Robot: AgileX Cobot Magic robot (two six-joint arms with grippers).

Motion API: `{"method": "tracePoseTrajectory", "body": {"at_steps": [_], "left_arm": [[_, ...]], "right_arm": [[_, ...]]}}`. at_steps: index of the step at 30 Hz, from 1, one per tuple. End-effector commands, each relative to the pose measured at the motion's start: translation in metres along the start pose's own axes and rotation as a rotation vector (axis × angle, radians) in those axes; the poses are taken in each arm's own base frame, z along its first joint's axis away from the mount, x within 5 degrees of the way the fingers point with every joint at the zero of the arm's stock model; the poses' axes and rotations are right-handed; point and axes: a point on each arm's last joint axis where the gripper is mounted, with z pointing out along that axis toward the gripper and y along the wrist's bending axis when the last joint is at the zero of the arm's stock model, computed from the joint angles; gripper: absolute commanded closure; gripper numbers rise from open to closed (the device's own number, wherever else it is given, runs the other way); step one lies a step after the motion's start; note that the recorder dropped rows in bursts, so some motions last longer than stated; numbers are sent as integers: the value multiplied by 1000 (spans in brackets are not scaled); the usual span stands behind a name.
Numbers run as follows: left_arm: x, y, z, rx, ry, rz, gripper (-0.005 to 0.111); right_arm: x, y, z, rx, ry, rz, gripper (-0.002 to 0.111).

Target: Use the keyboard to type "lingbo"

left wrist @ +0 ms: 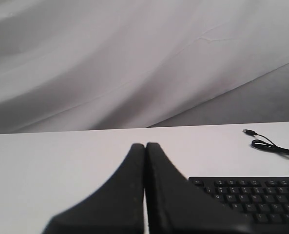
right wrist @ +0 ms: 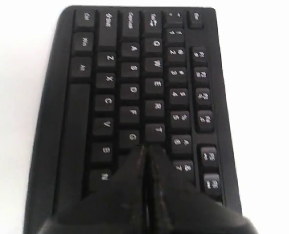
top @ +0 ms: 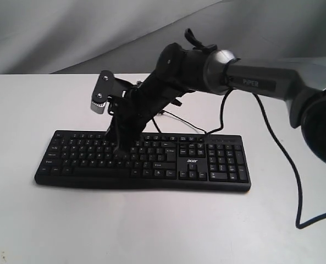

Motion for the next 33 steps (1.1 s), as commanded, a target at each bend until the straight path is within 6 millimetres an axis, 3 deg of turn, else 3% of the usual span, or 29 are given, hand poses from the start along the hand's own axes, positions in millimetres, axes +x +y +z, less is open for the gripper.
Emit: {"method": "tracePoseTrajectory", "body": {"at_steps": [1,6,33], "left_arm": [[1,0,0,7,-8,-2,106],[1,0,0,7,-8,-2,106],[1,0,0,7,-8,-2,106]], "right_arm": [[20,-7,-14,7,19,62,108],[36,-11,-18,16,14,96,108],[48,-11,1,-9,18,86,108]]}}
